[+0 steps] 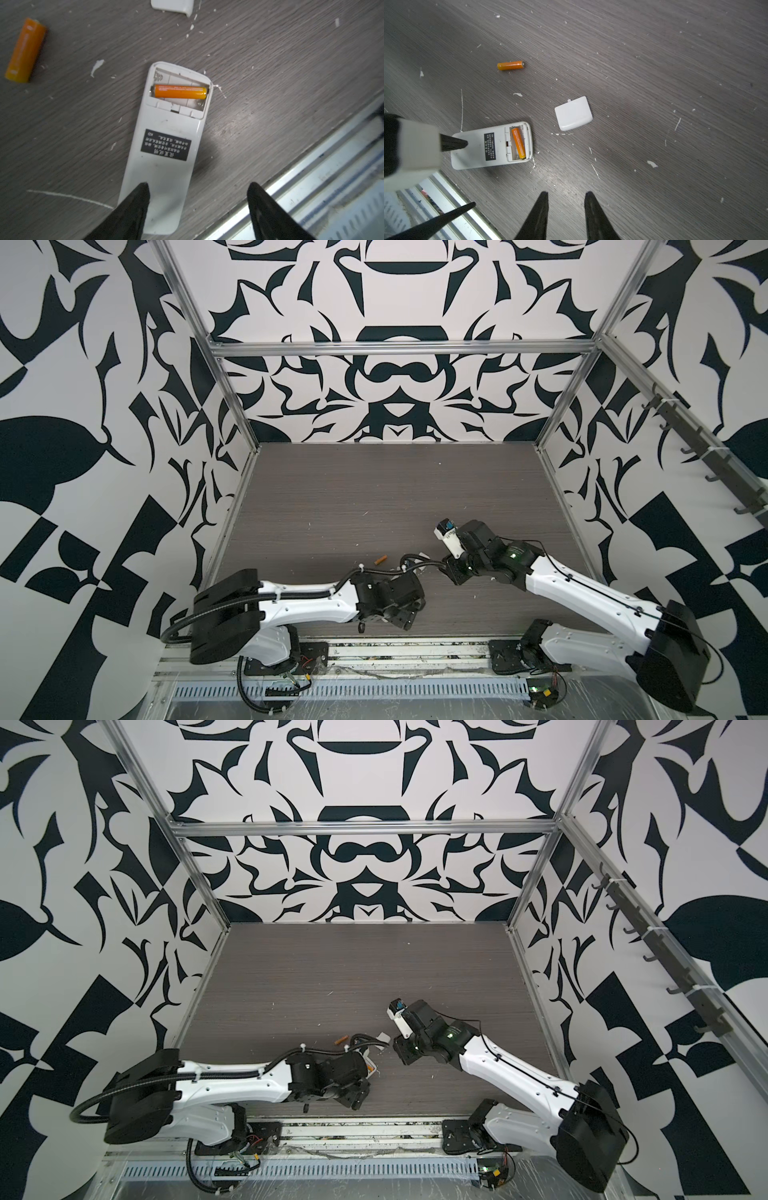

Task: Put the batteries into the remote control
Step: 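Lift the right gripper up and away from the battery compartment, then lift and tilt the white remote upward with the left gripper while the right draws back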

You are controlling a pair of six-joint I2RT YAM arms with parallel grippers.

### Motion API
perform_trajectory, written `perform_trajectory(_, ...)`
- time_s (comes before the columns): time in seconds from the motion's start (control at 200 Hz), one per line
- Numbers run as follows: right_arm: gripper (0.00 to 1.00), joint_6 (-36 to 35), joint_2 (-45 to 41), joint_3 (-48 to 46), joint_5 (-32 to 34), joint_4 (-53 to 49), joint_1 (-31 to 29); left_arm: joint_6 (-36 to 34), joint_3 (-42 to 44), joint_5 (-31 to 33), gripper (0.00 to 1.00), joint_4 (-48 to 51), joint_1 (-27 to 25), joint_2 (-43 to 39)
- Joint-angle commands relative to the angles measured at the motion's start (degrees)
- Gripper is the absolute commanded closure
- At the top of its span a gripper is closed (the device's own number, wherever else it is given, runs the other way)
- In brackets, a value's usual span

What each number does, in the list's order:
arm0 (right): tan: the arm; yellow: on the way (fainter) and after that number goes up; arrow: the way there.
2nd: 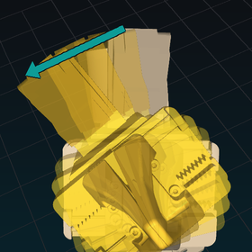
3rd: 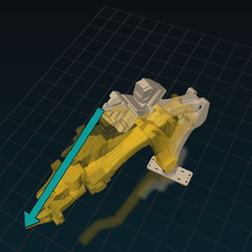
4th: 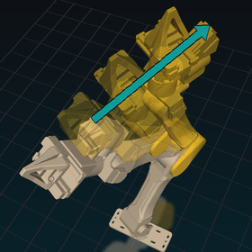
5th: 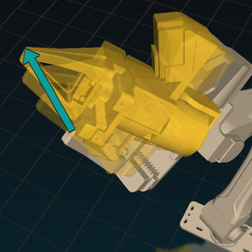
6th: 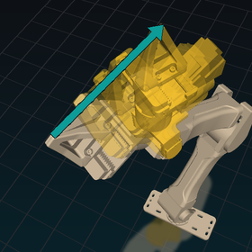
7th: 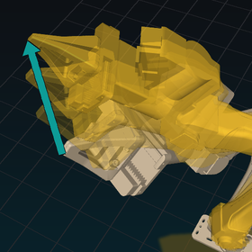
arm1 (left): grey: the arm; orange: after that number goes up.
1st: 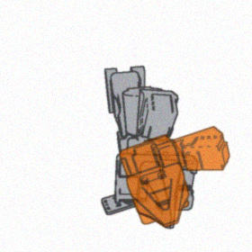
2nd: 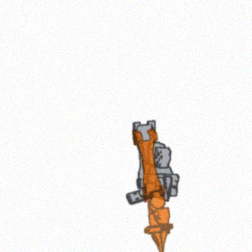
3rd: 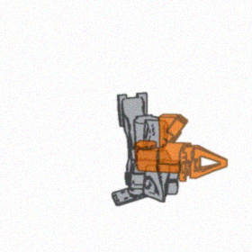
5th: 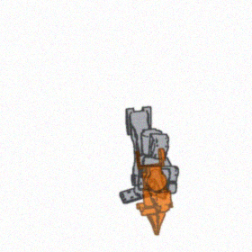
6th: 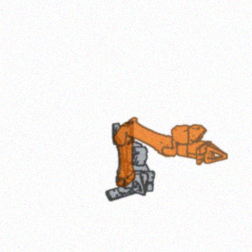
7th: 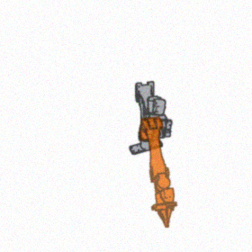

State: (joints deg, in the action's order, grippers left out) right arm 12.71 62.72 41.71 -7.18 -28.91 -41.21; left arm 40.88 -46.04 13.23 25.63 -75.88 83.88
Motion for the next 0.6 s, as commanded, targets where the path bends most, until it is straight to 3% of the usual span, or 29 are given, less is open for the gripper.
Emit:
perform_trajectory(0.0, 0.66, -0.5, -3.1, -0.8, -2.0, 1.9, 2.2, -0.3, -4.5, 7.2, 0.21, 9.0, -1.7, 4.1)
perform_trajectory(0.35, 0.67, -2.9, -8.2, -1.6, -3.4, 0.8, 7.2, 0.0, -16.3, 17.2, 0.22, 21.5, -5.2, 17.2)
perform_trajectory(0.595, 0.70, -3.0, -10.4, -1.9, -3.2, 0.7, 9.0, 1.4, -19.4, 17.3, 0.23, 25.5, -5.6, 22.9)
